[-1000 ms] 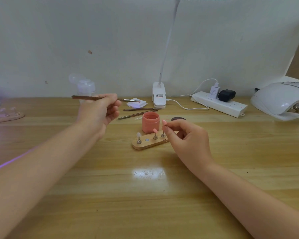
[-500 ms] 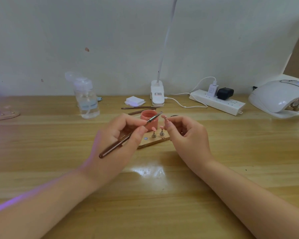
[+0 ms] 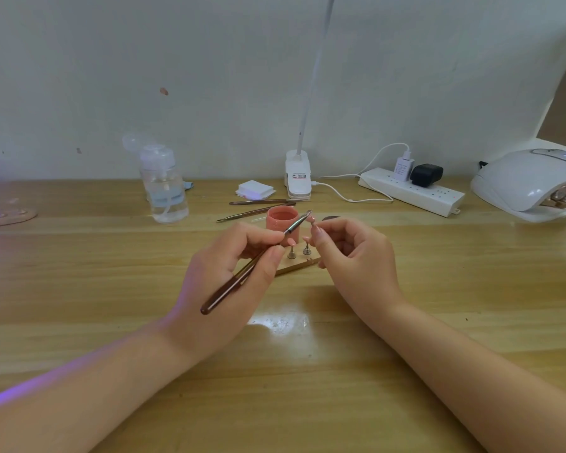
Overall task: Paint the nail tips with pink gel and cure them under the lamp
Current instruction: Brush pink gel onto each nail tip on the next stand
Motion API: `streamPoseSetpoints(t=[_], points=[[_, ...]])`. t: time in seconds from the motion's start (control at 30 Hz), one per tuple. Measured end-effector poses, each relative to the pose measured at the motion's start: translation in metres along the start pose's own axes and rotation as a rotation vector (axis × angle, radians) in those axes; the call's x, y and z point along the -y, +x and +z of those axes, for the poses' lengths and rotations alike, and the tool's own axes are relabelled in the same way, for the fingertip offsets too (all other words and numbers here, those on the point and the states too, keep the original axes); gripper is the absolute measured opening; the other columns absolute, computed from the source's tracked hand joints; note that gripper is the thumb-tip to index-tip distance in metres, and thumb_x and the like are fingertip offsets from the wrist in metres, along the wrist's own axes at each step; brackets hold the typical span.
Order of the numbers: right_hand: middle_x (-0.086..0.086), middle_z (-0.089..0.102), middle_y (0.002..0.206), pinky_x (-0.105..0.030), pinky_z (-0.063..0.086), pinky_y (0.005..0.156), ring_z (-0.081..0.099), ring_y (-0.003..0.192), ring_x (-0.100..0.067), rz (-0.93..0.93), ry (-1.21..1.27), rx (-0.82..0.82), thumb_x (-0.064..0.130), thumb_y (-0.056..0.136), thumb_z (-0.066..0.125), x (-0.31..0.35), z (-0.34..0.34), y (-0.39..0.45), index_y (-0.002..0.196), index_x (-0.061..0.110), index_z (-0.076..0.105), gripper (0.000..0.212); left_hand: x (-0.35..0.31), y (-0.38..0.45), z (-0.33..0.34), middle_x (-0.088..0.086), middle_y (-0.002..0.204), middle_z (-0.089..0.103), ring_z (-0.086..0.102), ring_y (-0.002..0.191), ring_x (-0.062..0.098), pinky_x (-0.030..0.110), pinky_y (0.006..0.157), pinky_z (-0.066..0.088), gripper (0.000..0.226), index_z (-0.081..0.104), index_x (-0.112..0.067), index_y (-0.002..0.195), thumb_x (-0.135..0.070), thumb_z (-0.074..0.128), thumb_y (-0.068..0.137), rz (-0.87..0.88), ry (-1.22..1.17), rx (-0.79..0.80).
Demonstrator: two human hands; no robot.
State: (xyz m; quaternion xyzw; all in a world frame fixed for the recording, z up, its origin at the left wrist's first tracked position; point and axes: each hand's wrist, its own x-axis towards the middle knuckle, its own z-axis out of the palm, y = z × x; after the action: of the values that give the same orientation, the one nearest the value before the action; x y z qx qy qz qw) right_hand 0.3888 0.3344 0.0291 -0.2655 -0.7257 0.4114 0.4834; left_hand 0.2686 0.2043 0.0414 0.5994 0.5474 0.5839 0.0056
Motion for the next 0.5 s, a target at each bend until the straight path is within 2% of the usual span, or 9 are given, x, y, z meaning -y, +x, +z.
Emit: streamPoseSetpoints(t=[0.13,0.3,0.5], points=[[0.0,0.072,0.078,-0.045,0.056,0.068,0.067,0.065,-0.023,0.004,-0.002,0.001,0.015,0.089,0.067,0.0003,0.0008,-0.0001,0.087,0.023,0.069,0.008,0.002,-0.0004,0.0009,-0.026,0.095,0.07,0.066,0.091,-0.005,0.006,0.076,0.045,0.015,0.061,-0.036,0.098,-0.023,0.061,0.089,-0.018,0.002,0.007],[0.002,0.072,0.078,-0.032,0.056,0.065,0.068,0.06,-0.013,0.012,-0.005,0.007,0.014,0.089,0.067,-0.0008,-0.0002,0.0006,0.093,0.014,0.07,0.005,-0.0004,0.0009,0.0002,-0.028,0.095,0.07,0.066,0.091,-0.004,0.006,0.076,0.046,0.011,0.06,-0.036,0.099,-0.031,0.056,0.09,0.012,-0.036,-0.037],[0.002,0.072,0.079,-0.024,0.051,0.06,0.068,0.061,-0.011,0.001,0.001,0.009,0.013,0.089,0.067,0.0002,-0.0002,0.0003,0.091,0.019,0.069,0.006,0.0019,-0.0005,0.0003,-0.026,0.095,0.071,0.066,0.09,-0.004,0.007,0.076,0.046,0.011,0.061,-0.037,0.097,-0.036,0.055,0.088,-0.027,-0.042,0.002]])
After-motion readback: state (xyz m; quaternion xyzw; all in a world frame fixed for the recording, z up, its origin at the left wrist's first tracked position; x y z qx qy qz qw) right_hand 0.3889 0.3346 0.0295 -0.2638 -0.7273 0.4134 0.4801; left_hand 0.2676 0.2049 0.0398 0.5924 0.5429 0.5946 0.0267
